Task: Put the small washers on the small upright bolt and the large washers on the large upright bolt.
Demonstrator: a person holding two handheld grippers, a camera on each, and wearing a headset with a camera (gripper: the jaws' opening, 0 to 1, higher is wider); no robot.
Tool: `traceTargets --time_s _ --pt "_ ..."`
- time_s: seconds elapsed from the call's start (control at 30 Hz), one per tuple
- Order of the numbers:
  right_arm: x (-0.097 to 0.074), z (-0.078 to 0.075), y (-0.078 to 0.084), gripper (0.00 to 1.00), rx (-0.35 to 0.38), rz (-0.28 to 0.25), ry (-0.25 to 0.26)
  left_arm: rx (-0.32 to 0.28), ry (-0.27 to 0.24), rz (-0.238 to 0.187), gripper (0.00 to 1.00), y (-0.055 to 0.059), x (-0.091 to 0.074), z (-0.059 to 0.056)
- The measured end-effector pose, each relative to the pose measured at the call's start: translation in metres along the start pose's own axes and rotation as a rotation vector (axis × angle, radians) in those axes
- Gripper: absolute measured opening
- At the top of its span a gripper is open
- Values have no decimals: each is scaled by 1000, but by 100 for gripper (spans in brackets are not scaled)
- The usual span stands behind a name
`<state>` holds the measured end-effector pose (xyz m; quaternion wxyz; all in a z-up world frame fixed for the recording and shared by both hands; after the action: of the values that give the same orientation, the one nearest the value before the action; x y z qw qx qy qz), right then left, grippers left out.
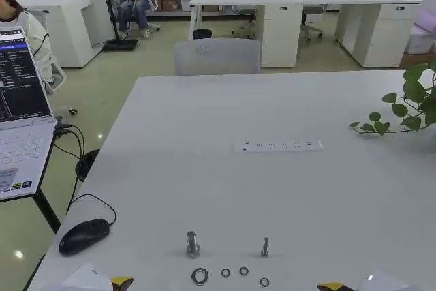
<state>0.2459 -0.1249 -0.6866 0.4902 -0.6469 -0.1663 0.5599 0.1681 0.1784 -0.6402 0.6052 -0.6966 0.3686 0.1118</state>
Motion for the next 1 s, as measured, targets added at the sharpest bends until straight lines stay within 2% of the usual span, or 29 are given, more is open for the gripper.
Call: traceTargets --time_s 0.4,1.0 --pt "1 1 6 76 3 13 -8 0 -4 1 75 0 0 0" --pt "4 3 5 75 -4 21 -18 -7 -17 0 75 2 -5 1"
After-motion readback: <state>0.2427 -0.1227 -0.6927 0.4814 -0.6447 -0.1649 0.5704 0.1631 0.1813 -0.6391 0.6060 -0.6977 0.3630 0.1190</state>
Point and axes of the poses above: the centre of the closed fingertips' face, and the gripper's own axes: x roughly forward along the fingers, z roughly to its left, y roughly out of its underside, the point moved 8 cm from there along -x, roughly backward along the fingers, and after that the axes turned 7 degrees about -x, right-handed, at the moved point
